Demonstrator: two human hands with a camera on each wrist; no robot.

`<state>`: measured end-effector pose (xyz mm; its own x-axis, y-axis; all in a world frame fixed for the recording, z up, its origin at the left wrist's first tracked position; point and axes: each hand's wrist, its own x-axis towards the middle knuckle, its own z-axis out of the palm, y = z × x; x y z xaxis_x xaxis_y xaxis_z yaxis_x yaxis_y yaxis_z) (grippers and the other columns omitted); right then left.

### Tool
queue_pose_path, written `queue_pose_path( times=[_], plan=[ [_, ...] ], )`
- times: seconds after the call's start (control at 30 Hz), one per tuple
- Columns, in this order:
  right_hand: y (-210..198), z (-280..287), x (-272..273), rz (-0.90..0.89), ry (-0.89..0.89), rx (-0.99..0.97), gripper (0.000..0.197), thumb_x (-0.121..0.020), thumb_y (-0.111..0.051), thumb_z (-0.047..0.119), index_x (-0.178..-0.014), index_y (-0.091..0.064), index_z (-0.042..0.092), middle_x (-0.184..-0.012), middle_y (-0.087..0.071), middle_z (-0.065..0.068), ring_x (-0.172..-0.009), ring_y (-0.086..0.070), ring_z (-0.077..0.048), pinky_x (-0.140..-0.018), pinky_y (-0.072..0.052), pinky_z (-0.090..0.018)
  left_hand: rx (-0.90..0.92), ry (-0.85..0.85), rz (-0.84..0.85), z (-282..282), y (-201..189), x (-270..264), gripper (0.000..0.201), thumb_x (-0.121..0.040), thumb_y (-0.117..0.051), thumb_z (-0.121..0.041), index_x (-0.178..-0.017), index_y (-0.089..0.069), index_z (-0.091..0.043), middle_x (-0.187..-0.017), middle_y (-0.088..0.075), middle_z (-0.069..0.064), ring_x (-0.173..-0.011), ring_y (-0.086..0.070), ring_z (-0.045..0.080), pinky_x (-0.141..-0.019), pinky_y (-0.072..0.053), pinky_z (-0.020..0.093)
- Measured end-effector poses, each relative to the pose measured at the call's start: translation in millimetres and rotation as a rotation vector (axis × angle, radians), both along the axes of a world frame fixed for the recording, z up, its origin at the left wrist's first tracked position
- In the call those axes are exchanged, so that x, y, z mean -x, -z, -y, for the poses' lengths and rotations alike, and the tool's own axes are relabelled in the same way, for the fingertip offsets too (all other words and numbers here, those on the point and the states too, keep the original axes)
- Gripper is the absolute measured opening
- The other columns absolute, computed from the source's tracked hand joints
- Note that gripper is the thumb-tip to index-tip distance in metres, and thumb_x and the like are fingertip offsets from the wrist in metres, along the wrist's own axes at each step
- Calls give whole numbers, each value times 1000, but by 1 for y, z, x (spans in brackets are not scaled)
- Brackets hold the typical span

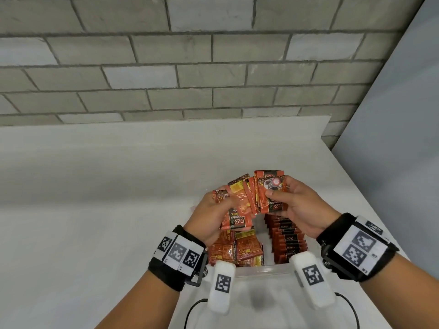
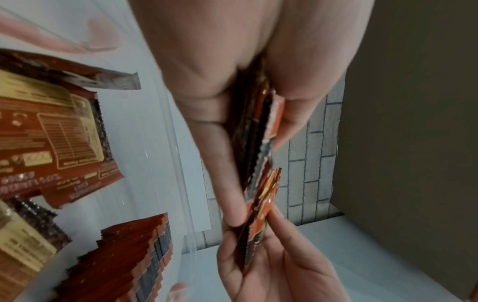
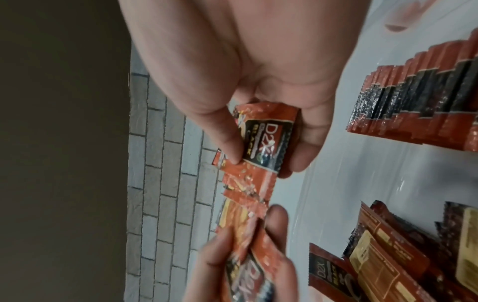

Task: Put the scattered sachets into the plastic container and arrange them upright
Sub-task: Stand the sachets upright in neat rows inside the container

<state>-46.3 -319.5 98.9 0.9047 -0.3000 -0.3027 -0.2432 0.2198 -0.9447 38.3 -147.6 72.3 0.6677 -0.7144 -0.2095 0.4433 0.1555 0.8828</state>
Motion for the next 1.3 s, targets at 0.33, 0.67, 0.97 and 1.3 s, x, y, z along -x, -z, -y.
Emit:
queue_pose_path(
  times=[0.33,0.67,0.97,1.3],
  plan=[
    [-5,-3,1,-14,-69,-28,29,-91,-54,2,-117,-56,14,-105,-71,-8,-90,-69,-19,-80,-56,-38,-20,-24,-17,-3,-2,3,20,-92,-54,-9,-110,-62,-6,-105,-70,18,-94,-69,29,-85,-55,44],
    [-10,-5,2,-7,-71,17,30,-90,-57,10,-118,-55,18,-110,-69,-8,-93,-67,-21,-80,-54,-41,21,-100,-23,-1,-3,1,18,-95,-51,-15,-107,-62,-6,-94,-73,12,-87,-70,25,-71,-59,35],
    [-14,-20,0,3,-159,-3,31,-92,-55,8,-119,-54,22,-110,-70,-3,-99,-67,-22,-82,-56,-43,67,10,-34,10,-10,12,50,-91,-44,-40,-129,-53,-9,-124,-64,14,-116,-61,26,-96,-51,38],
    [-19,-24,-1,-100,-469,980,74,-78,-49,66,-143,-29,36,-152,-21,3,-141,-18,-20,-116,-22,-42,140,0,-216,25,-2,10,43,-75,-66,-9,-117,-61,-3,-94,-66,15,-78,-67,24,-66,-55,32]
  ],
)
